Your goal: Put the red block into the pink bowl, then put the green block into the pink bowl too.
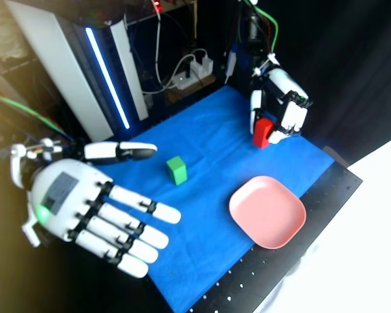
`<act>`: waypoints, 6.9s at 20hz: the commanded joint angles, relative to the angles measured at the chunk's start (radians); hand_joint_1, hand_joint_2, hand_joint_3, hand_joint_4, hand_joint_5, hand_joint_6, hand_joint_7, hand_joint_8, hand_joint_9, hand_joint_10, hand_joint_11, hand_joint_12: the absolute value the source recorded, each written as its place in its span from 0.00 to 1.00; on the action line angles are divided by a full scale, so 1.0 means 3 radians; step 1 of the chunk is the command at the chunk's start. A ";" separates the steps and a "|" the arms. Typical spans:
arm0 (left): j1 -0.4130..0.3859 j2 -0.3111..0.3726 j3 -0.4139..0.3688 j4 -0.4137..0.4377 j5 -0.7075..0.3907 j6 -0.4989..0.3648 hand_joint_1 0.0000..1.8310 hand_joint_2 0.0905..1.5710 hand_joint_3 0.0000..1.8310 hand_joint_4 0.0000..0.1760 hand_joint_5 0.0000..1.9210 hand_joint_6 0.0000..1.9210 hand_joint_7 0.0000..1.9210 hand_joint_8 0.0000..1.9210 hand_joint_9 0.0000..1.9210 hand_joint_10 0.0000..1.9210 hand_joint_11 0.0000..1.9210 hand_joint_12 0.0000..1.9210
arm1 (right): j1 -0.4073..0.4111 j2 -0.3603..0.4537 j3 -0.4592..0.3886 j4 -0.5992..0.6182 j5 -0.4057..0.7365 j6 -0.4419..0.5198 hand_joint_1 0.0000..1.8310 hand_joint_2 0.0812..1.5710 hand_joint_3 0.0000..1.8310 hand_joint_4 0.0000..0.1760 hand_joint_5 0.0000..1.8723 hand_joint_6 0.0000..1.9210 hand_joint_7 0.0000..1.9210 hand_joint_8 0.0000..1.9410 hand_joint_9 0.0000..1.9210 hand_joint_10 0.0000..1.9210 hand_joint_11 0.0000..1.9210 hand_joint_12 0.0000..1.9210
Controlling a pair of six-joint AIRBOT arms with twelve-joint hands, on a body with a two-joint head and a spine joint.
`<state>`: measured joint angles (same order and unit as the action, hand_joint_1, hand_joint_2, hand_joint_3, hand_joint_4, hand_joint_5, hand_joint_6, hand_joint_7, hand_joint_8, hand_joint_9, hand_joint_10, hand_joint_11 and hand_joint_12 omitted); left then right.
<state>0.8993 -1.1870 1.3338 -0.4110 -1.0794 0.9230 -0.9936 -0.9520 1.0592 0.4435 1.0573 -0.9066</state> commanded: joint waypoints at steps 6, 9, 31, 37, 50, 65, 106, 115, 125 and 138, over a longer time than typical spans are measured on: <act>-0.0294 -0.0042 0.0234 0.0074 -0.0052 -0.0020 0.70 0.62 0.00 0.00 0.62 0.25 0.66 0.33 0.71 0.05 0.53 0.48 | 0.0065 -0.0055 0.0038 -0.0063 0.0423 0.0029 0.00 0.58 0.00 0.70 0.02 0.00 0.04 0.01 0.00 0.00 0.00 0.00; -0.0426 -0.0064 0.0325 0.0118 0.0017 -0.0020 0.71 0.63 0.00 0.00 0.66 0.13 0.62 0.46 0.74 0.06 0.54 0.57 | 0.0098 -0.0098 0.0065 -0.0098 0.0423 0.0055 0.00 0.58 0.00 0.78 0.02 0.00 0.05 0.01 0.00 0.00 0.00 0.00; -0.1686 -0.0628 0.1447 0.1125 0.1056 -0.0421 0.70 0.62 0.00 0.00 0.63 0.25 0.67 0.32 0.75 0.00 0.52 0.54 | 0.0414 -0.0504 0.0357 -0.0544 0.0397 0.0408 0.00 0.56 0.00 1.00 0.00 0.00 0.03 0.00 0.00 0.00 0.00 0.00; -0.1683 -0.0961 0.1814 0.1290 0.1096 -0.0811 0.70 0.64 0.00 0.00 0.67 0.12 0.57 0.52 0.59 0.33 0.44 0.73 | 0.0415 -0.0559 0.0394 -0.0597 0.0359 0.0448 0.03 0.56 0.00 1.00 0.02 0.00 0.03 0.00 0.00 0.00 0.00 0.00; -0.1754 -0.1214 0.1990 0.1498 0.1169 -0.0812 0.66 0.61 0.00 0.00 0.67 0.22 0.47 0.65 0.40 0.80 0.32 0.97 | 0.0476 -0.0620 0.0417 -0.0728 0.0359 0.0497 0.00 0.54 0.00 0.74 0.02 0.00 0.03 0.00 0.00 0.00 0.00 0.00; -0.1491 -0.1446 0.2301 0.1405 0.1141 -0.1212 0.66 0.62 0.00 0.00 0.64 0.26 0.60 0.43 0.60 0.57 0.53 0.77 | 0.0500 -0.0657 0.0445 -0.0765 0.0359 0.0522 0.02 0.56 0.00 0.86 0.02 0.00 0.04 0.00 0.00 0.00 0.00 0.00; -0.1306 -0.1417 0.2258 0.1404 0.1061 -0.1442 0.69 0.64 0.00 0.00 0.54 0.41 0.64 0.33 0.58 0.00 0.23 0.63 | 0.0582 -0.0693 0.0473 -0.0823 0.0358 0.0581 0.00 0.54 0.00 0.95 0.02 0.00 0.04 0.00 0.00 0.00 0.00 0.00; -0.1026 -0.0983 0.1866 0.1030 0.0976 -0.1260 0.62 0.60 0.00 0.00 0.49 0.06 0.57 0.11 0.64 0.03 0.38 0.63 | 0.0457 -0.0611 0.0473 -0.0644 0.0150 0.0581 0.16 0.55 0.00 0.75 0.04 0.00 0.03 0.00 0.01 0.00 0.03 0.01; -0.0629 -0.0771 0.1639 0.0664 0.0885 -0.1123 0.60 0.58 0.00 0.00 0.53 0.00 0.64 0.01 0.58 0.11 0.31 0.66 | -0.0061 -0.0476 0.0254 -0.0281 0.0151 0.0580 0.20 0.47 0.00 0.58 0.06 0.00 0.10 0.01 0.06 0.01 0.03 0.02; -0.0566 -0.0790 0.1621 0.0616 0.0940 -0.1029 0.64 0.59 0.00 0.00 0.52 0.00 0.58 0.17 0.64 0.02 0.36 0.63 | -0.0142 -0.0557 0.0133 -0.0321 0.0151 0.0579 0.31 0.39 0.00 0.25 0.11 0.00 0.14 0.00 0.11 0.01 0.10 0.06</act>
<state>0.7380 -1.4288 1.8210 -0.2142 -0.6769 0.6174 -1.0401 -1.1095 1.0992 0.3573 0.9958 -0.7452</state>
